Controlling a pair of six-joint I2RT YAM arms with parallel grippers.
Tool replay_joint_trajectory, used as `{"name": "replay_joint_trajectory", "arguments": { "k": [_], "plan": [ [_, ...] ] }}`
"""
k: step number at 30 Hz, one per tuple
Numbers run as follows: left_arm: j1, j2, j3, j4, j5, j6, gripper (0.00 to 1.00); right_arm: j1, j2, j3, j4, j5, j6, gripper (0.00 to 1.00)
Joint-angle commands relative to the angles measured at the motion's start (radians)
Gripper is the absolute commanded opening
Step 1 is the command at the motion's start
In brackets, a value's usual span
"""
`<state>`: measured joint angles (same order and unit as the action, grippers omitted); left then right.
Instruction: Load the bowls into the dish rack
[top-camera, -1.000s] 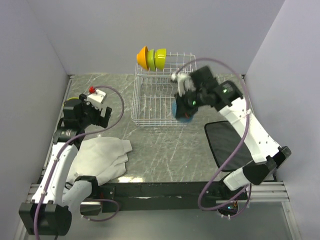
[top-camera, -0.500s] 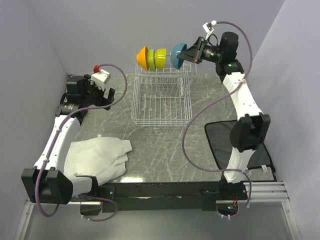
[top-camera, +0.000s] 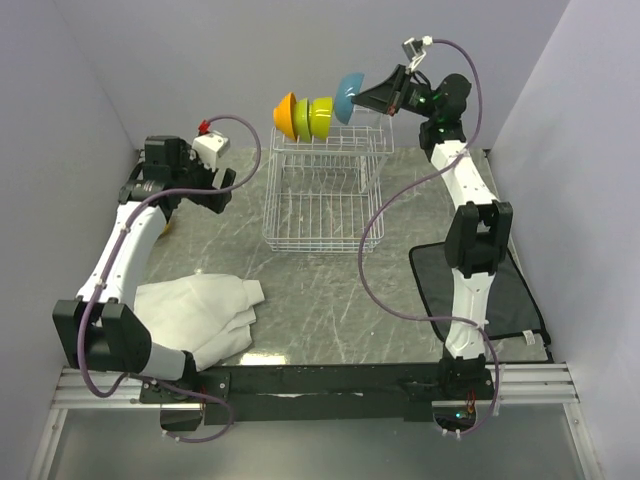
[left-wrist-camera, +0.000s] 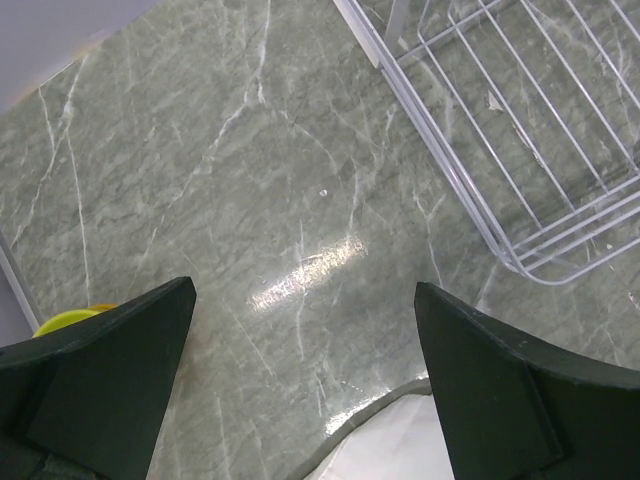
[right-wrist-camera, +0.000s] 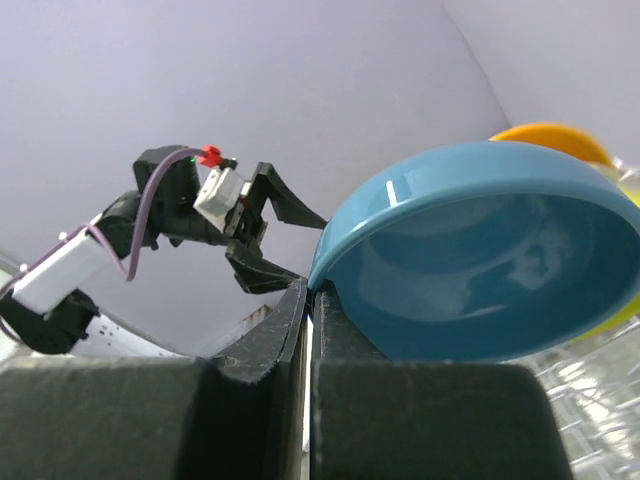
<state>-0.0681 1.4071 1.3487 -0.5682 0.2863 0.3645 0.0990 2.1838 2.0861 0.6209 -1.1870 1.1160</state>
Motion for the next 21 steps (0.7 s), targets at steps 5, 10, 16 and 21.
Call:
{"name": "replay_joint_trajectory", "arguments": {
  "k": [5,10,16,21],
  "plan": [
    [-0.015,0.053,0.079,-0.096,-0.036,0.077,0.99,-0.045,0.106,0.121,0.336,-0.025,0.174,0.00],
    [-0.019,0.049,0.060,-0.114,-0.078,0.151,0.99,-0.055,0.184,0.158,0.477,-0.031,0.238,0.00],
    [-0.056,0.069,0.072,-0.163,-0.154,0.171,0.99,-0.055,0.272,0.227,0.542,-0.020,0.274,0.00],
    [-0.102,0.081,0.079,-0.171,-0.213,0.189,0.99,-0.047,0.312,0.270,0.545,-0.022,0.272,0.00]
  ]
}}
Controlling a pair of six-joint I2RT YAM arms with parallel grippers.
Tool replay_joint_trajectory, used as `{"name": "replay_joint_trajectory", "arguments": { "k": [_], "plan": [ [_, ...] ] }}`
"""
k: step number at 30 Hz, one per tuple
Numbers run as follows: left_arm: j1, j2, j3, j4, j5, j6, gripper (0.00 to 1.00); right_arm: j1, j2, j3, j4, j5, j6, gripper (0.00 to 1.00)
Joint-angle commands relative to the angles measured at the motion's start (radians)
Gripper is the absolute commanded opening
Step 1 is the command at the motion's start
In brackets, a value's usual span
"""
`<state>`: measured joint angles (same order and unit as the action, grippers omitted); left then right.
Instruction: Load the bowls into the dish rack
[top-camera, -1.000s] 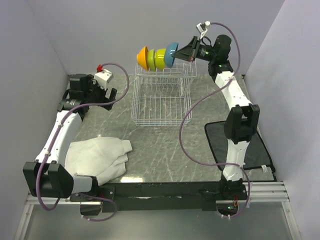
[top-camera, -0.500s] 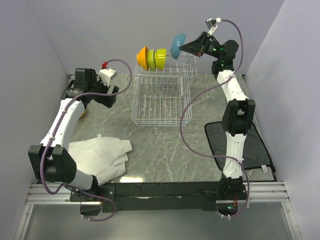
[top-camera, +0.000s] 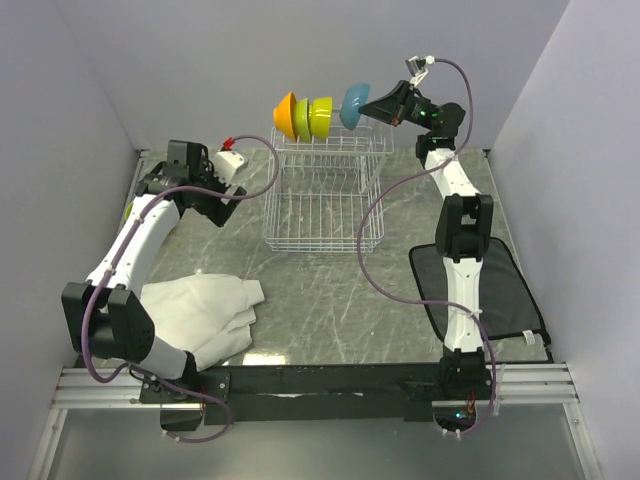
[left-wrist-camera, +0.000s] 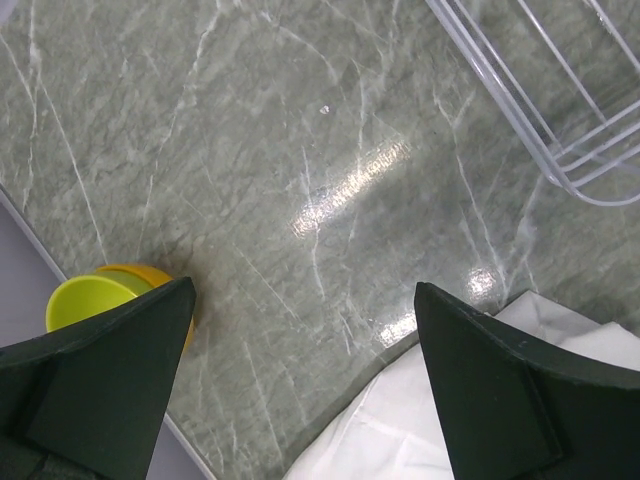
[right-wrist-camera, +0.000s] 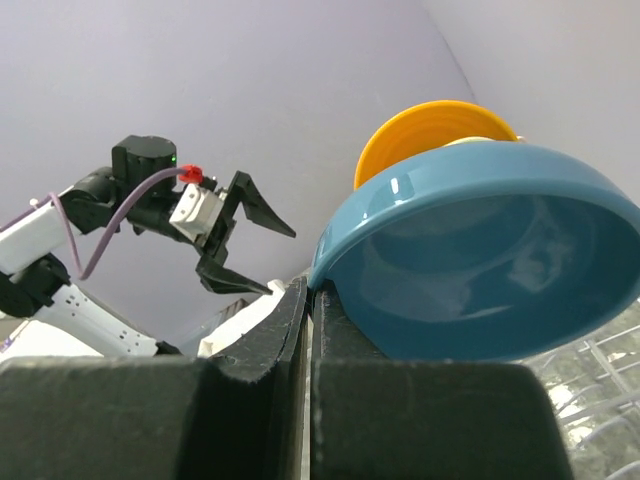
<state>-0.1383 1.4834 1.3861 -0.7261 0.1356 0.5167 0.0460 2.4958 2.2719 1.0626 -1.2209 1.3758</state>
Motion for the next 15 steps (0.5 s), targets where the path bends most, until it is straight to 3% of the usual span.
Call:
{"name": "replay_joint_trajectory", "arguments": {
  "k": [1,15],
  "plan": [
    [-0.037,0.006,0.036,-0.010,-0.082,0.037,0.99,0.008,0.014,0.092,0.103,0.012,0.012,0.00],
    [-0.081,-0.011,-0.019,0.005,-0.133,0.051,0.99,0.055,0.072,0.124,0.134,-0.012,0.042,0.00]
  ]
}}
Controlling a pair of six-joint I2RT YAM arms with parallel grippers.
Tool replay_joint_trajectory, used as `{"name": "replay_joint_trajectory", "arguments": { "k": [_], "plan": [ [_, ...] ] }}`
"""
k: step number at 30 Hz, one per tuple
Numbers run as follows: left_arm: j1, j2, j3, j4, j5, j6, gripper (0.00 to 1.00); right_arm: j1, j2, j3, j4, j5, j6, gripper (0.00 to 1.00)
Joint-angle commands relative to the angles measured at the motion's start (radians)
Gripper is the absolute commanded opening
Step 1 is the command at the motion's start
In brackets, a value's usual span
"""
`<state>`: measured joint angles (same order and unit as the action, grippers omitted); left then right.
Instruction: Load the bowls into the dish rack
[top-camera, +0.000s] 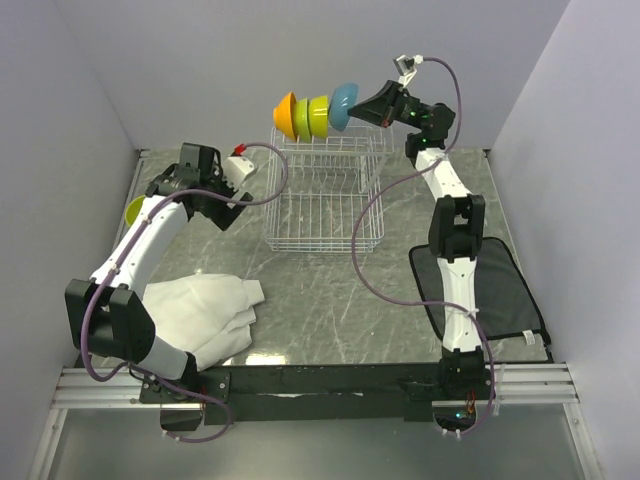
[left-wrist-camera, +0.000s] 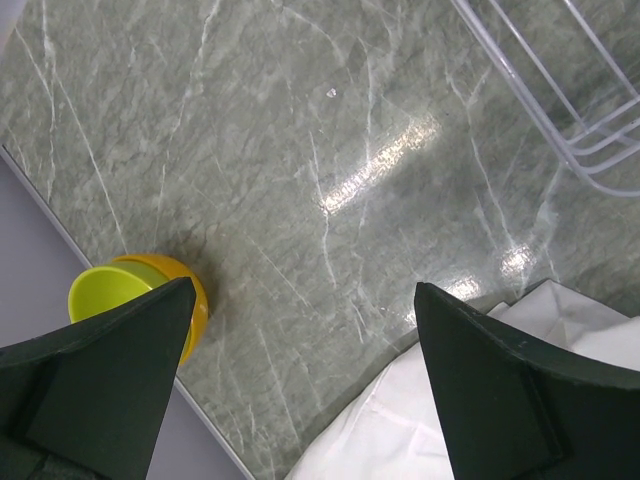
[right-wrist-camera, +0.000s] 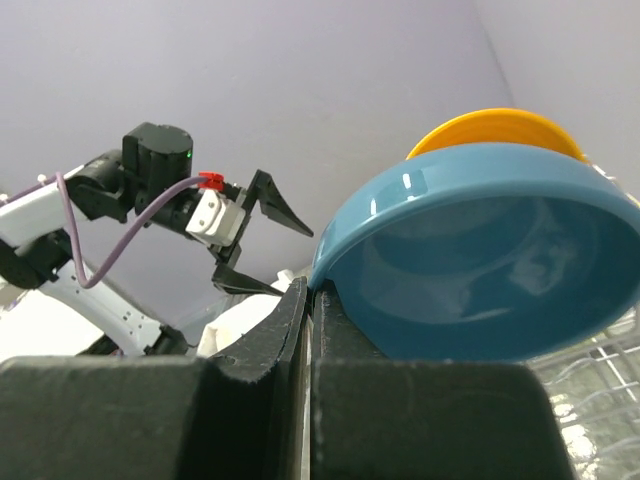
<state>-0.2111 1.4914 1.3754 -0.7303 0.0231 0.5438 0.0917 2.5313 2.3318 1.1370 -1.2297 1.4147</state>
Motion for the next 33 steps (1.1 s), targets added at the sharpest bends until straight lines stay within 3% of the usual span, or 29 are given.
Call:
{"name": "replay_joint_trajectory", "arguments": {
  "k": [1,15,20,21,24,25,26,33],
  "plan": [
    [-0.008,-0.017,-0.009,0.009,-0.020,0.024,0.99,0.009,0.041,0.069,0.056,-0.007,0.001,0.00],
    [-0.074,0.023,-0.013,0.022,-0.068,0.024,0.99,0.011,0.116,0.133,-0.003,-0.020,-0.031,0.00],
    [-0.085,0.027,-0.024,0.031,-0.078,0.022,0.98,0.034,0.107,0.162,0.040,-0.124,-0.040,0.00],
    [-0.086,0.027,-0.027,0.032,-0.075,0.022,0.98,0.040,0.087,0.158,0.032,-0.155,-0.065,0.00],
    [-0.091,0.032,-0.035,0.042,-0.081,0.021,0.98,0.054,0.026,0.114,-0.210,-0.261,-0.320,0.00],
    [-0.093,0.036,-0.038,0.045,-0.083,0.019,0.99,0.056,0.014,0.104,-0.373,-0.275,-0.479,0.00],
    [-0.097,0.038,-0.039,0.048,-0.087,0.019,0.98,0.057,0.008,0.100,-0.420,-0.283,-0.520,0.00],
    [-0.116,0.047,-0.035,0.049,-0.094,0.018,0.98,0.054,0.029,0.114,-0.122,-0.271,-0.300,0.00]
  ]
}}
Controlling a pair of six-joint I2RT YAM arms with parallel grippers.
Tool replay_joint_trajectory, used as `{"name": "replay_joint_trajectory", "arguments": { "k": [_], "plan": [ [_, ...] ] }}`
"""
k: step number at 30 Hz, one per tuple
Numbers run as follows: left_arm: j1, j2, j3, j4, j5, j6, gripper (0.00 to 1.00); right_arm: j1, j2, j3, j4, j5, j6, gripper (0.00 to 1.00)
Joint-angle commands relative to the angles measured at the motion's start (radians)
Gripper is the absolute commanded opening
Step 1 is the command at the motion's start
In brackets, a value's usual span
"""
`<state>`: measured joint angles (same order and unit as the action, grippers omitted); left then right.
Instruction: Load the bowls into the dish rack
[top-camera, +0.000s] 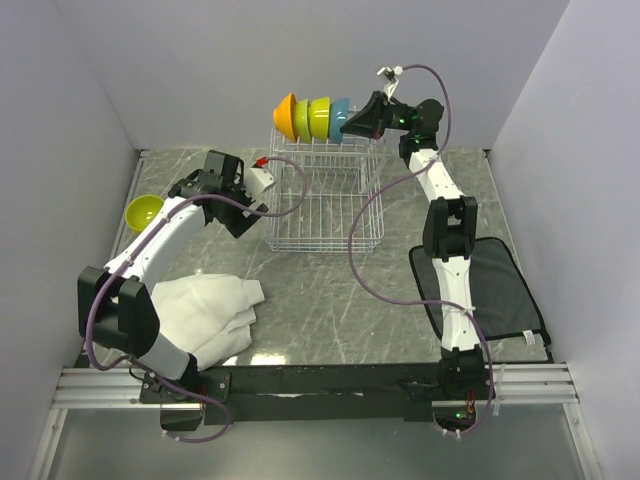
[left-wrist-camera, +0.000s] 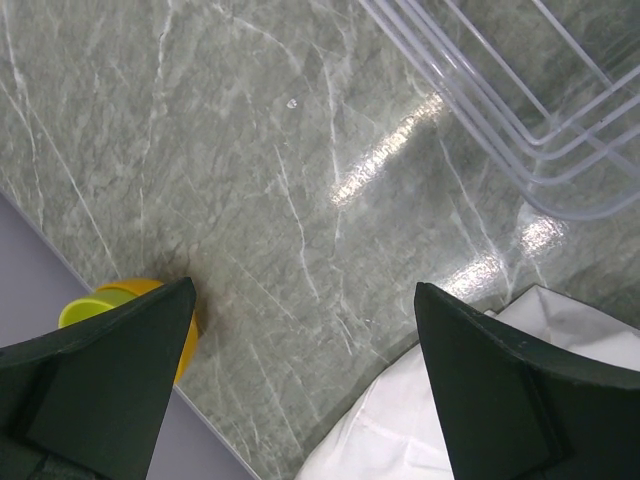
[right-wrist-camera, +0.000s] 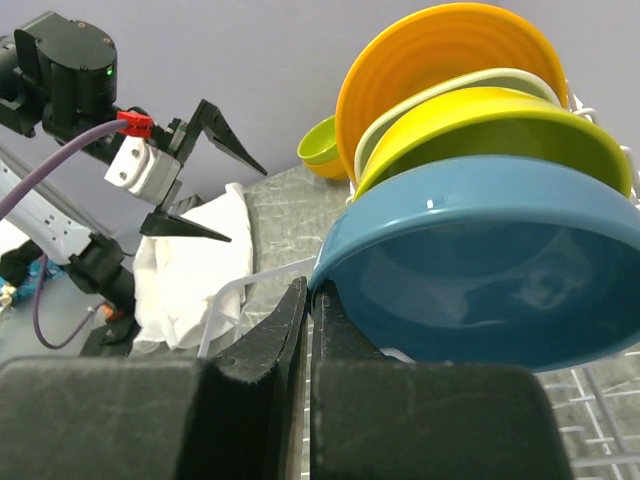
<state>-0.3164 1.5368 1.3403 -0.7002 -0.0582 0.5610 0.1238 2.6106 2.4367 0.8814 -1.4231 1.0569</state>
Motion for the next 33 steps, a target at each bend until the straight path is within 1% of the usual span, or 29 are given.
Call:
{"name": "replay_joint_trajectory", "arguments": {
  "k": [1,3,6,12,14,20,23,24,27,31,33],
  "plan": [
    [-0.013,0.002,0.002,0.021,-0.012,0.000,0.98,0.022,-0.061,-0.007,0.137,-0.077,0.049,0.00],
    [-0.015,-0.003,-0.001,0.028,-0.014,0.000,0.98,0.019,-0.099,-0.019,0.099,-0.076,-0.013,0.00],
    [-0.019,-0.015,-0.024,0.042,-0.017,-0.001,0.98,0.016,-0.138,-0.056,0.102,-0.065,-0.044,0.00],
    [-0.030,-0.049,-0.064,0.050,-0.019,-0.004,0.98,0.016,-0.146,-0.057,0.168,-0.060,0.034,0.00],
    [-0.030,-0.055,-0.075,0.056,-0.023,-0.001,0.98,0.017,-0.144,-0.057,0.159,-0.071,0.026,0.00],
    [-0.036,-0.044,-0.066,0.053,-0.026,-0.001,0.98,0.016,-0.132,-0.022,0.051,-0.108,-0.066,0.00],
    [-0.039,-0.030,-0.059,0.053,-0.029,0.000,0.98,0.017,-0.135,-0.015,-0.079,-0.152,-0.191,0.00],
    [-0.041,-0.023,-0.058,0.054,-0.031,0.000,0.98,0.017,-0.136,-0.013,-0.155,-0.177,-0.271,0.00],
    [-0.050,-0.007,-0.052,0.057,-0.035,0.000,0.98,0.017,-0.133,0.008,-0.269,-0.207,-0.383,0.00],
    [-0.069,0.002,-0.043,0.062,-0.048,0.000,0.98,0.019,-0.127,0.021,-0.262,-0.214,-0.380,0.00],
    [-0.072,-0.001,-0.050,0.061,-0.051,0.002,0.98,0.019,-0.132,0.021,-0.231,-0.214,-0.365,0.00]
  ]
}}
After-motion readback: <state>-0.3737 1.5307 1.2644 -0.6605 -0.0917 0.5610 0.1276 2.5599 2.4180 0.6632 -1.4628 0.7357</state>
